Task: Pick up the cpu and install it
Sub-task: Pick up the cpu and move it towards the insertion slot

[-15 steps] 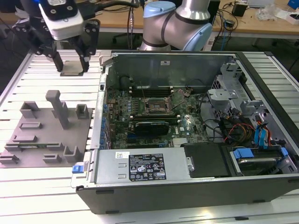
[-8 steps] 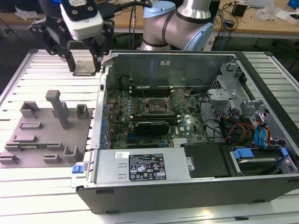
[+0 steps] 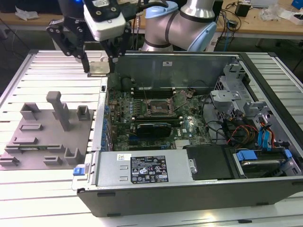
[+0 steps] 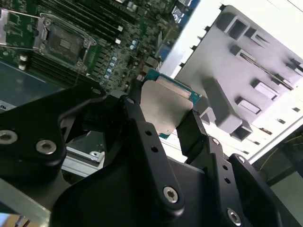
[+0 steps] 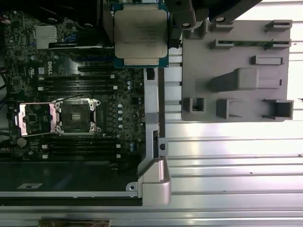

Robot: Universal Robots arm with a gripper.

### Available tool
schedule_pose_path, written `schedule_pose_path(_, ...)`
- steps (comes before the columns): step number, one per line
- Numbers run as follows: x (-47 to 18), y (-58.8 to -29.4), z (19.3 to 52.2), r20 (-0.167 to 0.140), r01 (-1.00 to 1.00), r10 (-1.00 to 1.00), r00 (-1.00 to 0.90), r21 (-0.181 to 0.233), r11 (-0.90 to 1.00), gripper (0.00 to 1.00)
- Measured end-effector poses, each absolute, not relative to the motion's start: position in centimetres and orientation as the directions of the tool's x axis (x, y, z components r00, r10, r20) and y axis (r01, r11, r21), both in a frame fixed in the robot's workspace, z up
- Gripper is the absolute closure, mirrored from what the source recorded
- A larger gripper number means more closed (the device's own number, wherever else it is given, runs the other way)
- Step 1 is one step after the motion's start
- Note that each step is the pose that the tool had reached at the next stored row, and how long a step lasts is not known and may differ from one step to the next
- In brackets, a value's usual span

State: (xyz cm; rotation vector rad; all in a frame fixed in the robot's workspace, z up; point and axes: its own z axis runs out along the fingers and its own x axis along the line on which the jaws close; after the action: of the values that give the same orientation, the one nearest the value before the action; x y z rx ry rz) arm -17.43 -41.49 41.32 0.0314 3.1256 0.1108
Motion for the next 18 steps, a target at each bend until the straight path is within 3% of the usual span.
schedule_pose_path(18, -9.0, -41.5, 41.3, -0.013, 0.02, 0.021, -1.0, 0.071, 0.997, 0.45)
